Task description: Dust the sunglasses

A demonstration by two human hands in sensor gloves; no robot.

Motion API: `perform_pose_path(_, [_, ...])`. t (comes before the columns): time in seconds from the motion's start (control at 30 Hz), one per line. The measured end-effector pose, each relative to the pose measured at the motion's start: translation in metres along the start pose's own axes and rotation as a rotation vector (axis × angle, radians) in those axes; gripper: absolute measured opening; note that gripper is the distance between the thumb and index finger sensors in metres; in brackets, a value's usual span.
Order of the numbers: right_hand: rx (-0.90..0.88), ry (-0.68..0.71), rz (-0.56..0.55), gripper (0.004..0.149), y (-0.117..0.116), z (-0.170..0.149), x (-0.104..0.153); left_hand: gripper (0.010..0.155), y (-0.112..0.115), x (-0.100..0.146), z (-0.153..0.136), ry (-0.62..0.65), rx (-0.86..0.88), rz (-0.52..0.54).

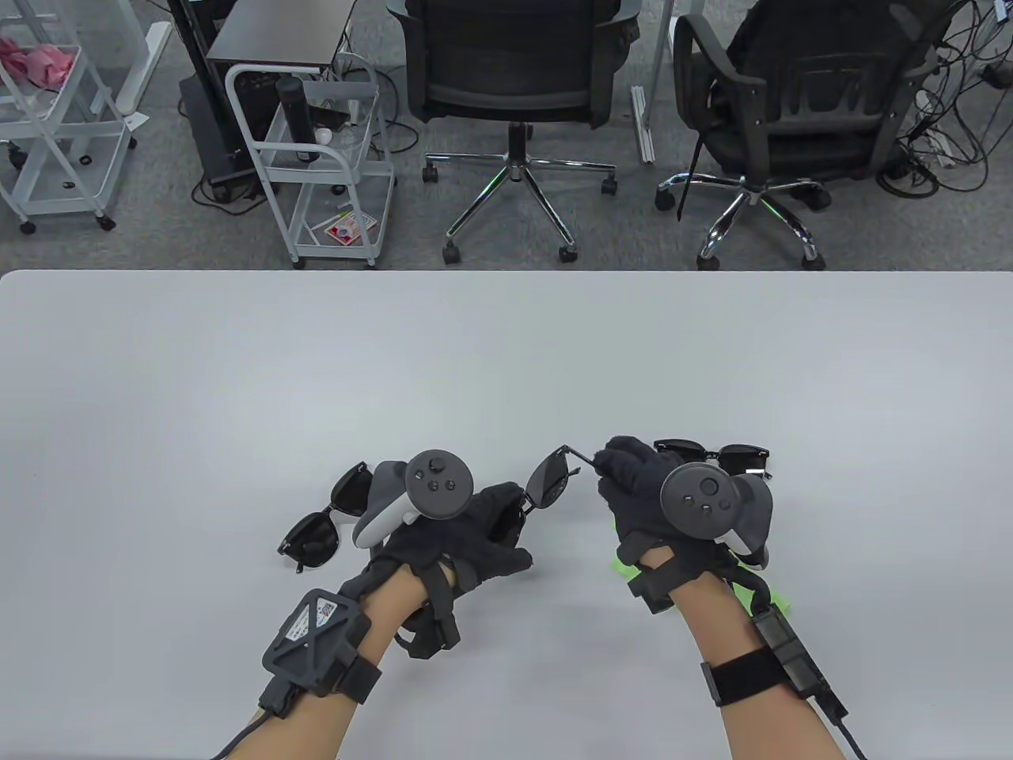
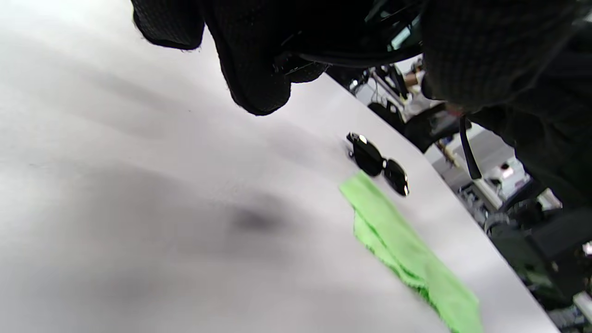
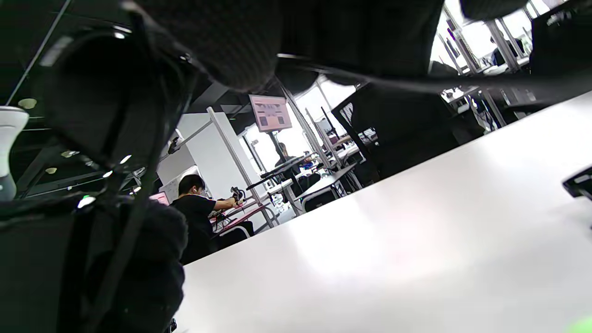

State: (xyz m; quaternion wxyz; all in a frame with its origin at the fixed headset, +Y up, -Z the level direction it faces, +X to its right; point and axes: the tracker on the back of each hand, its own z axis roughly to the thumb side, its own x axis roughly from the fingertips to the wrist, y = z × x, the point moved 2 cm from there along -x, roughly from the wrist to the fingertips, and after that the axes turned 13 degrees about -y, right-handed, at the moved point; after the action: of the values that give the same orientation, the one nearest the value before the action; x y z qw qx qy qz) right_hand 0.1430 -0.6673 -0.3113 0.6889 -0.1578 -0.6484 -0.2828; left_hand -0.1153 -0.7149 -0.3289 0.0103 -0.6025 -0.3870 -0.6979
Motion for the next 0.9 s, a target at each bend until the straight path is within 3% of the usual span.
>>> perform_pose_path(0.1, [0.062, 0.148, -0.096, 0.076, 0.013, 0.029, 0.014, 0.093, -0.007, 0.002, -0.004, -0.014, 0.194, 0.056])
perform_pose_path(0.27, [0.185, 0.377, -0.221, 0.058, 0.017, 0.071, 0.037, 0.093, -0.013, 0.007, -0.011, -0.009, 0.423, 0.098])
perform_pose_path(0.33, [0.161, 0.369, -0.132, 0.048, 0.006, 0.073, 0.035, 0.093, -0.013, 0.008, -0.012, -0.004, 0.493, 0.08])
perform_pose_path(0.47, [-0.117, 0.171, 0.077, 0.055, -0.022, 0.053, 0.02, 0.093, -0.006, 0.005, -0.006, 0.066, 0.548, -0.026])
perform_pose_path(0.57, [-0.392, 0.013, 0.244, 0.061, -0.04, 0.031, 0.008, 0.093, 0.0, 0.004, 0.002, 0.128, 0.554, -0.1])
perform_pose_path(0.7, [-0.876, -0.043, 0.496, 0.062, -0.056, 0.011, 0.002, 0.093, 0.011, 0.0, 0.009, 0.162, 0.489, -0.19])
perform_pose_path(0.8, [-1.134, -0.124, 0.533, 0.058, -0.06, 0.002, 0.003, 0.093, 0.014, 0.0, 0.013, 0.171, 0.45, -0.191])
perform_pose_path(0.9, [-1.093, -0.131, 0.478, 0.05, -0.052, -0.003, 0.001, 0.092, 0.008, 0.002, 0.015, 0.18, 0.473, -0.153])
